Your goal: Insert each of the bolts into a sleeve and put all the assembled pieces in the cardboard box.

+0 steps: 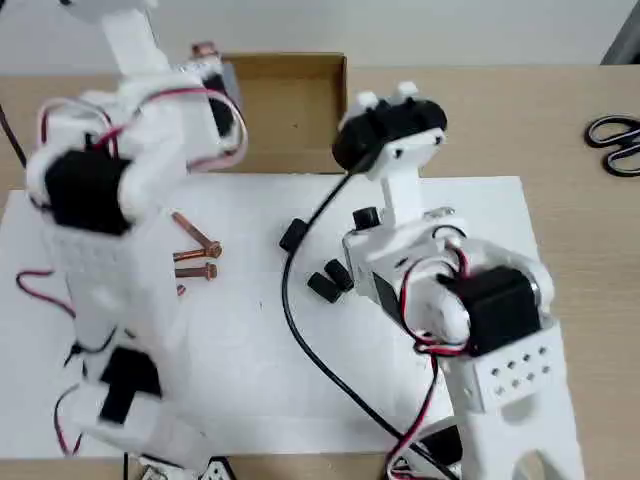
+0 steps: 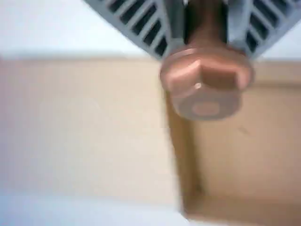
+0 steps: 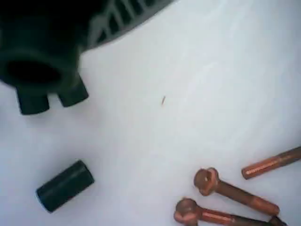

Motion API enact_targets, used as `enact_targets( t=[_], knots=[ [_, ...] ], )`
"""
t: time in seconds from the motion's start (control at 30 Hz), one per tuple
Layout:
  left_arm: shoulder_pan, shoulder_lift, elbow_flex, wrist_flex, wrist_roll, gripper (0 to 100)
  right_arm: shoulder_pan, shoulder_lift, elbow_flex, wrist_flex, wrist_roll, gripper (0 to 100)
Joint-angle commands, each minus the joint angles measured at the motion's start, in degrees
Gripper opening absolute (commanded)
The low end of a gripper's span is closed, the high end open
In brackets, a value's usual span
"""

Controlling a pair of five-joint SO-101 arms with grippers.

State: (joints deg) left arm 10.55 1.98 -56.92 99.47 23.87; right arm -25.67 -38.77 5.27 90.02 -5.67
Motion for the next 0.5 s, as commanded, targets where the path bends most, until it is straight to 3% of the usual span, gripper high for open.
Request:
enact_targets(
  t=[0.0,0.23,0.47],
  knots=[
    [1.6,-9.1,10.7,1.0,1.2,0,-0.4,-5.1,4.3,-3.6,-0.5,0.3],
    [1.8,-22.7,31.8,-3.7,3.3,0,-6.4,-15.1,16.5,-11.5,-0.4,0.3],
    [3.1,-37.5,52.5,-16.5,9.0,0,-11.3,-23.3,31.4,-24.8,-0.2,0.3]
  ],
)
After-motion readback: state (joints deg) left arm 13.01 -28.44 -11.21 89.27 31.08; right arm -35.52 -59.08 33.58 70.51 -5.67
